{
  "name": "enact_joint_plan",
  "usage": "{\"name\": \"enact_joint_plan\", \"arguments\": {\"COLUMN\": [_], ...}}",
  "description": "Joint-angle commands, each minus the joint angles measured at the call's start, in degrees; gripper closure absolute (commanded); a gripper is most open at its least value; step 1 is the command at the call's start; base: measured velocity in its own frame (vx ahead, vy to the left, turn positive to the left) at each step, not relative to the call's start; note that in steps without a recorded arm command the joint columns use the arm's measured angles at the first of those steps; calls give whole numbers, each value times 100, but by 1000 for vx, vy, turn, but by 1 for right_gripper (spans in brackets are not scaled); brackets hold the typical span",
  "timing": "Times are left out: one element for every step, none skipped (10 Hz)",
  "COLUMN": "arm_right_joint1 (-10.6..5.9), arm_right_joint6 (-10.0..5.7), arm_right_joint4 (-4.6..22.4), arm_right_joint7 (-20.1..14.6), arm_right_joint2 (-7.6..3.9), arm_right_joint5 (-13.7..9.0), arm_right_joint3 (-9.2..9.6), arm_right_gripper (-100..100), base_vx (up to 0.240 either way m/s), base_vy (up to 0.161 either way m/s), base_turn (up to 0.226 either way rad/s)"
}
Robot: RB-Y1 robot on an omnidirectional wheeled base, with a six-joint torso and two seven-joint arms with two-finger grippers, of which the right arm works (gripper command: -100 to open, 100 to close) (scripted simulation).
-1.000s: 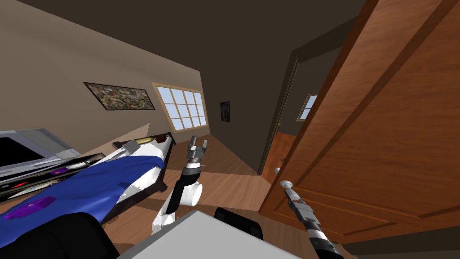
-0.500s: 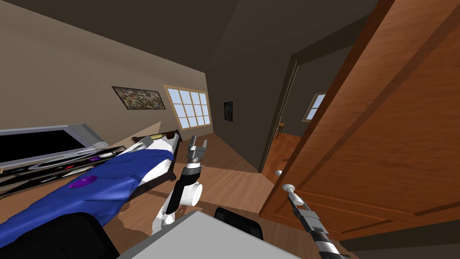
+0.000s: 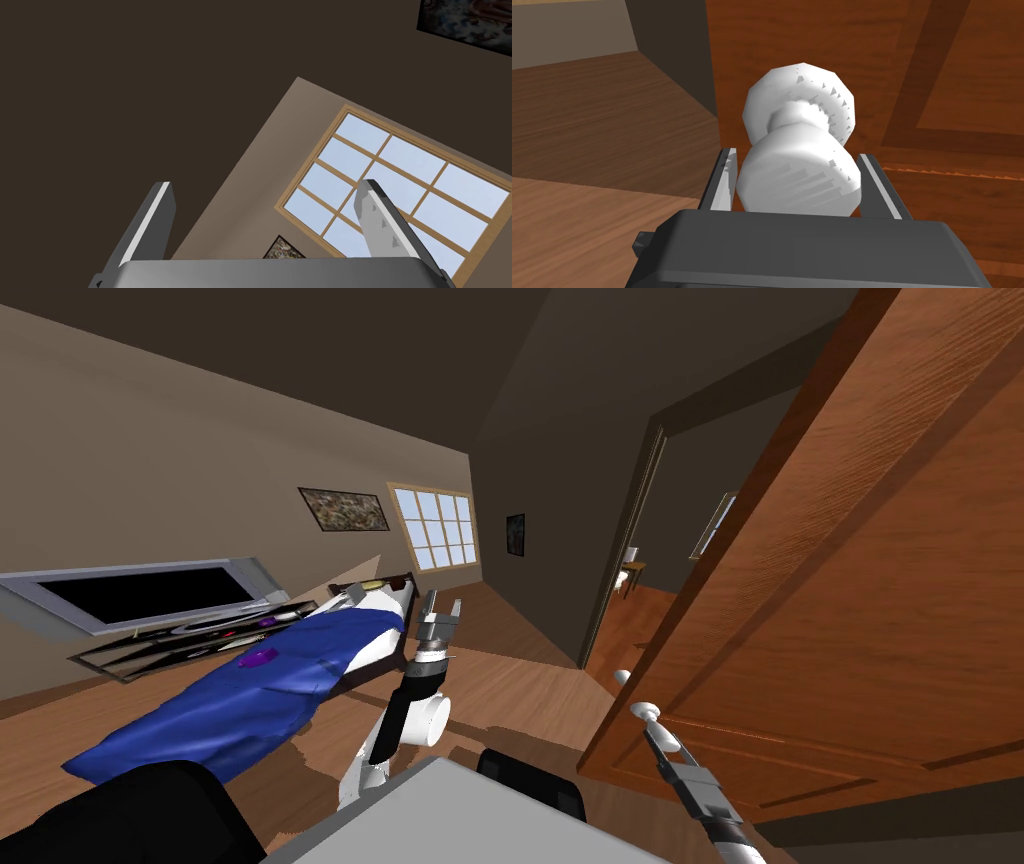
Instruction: Pull the door open
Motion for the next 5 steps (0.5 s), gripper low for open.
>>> {"name": "enact_joint_plan", "arguments": {"arm_right_joint1": [21,41,50,69,87], "arm_right_joint6": [-108,-183,-221,-296,-366], "arm_right_joint4": [72,109,127,164,198], "arm_right_joint7": [-46,-77,-93,-124,-154], "arm_right_joint2": [-19,-40,-50,-71,-90], "arm_right_joint5": [22,35,42,55,67], "arm_right_joint3": [39,65,79,105,130], "arm_right_gripper": [100,100,100,100,100], "base_vx": [-185,-171,-172,-158,-193], "base_vy": [-46,-44,-75,-103,-92], "base_turn": [93,108,97,139,173]}}
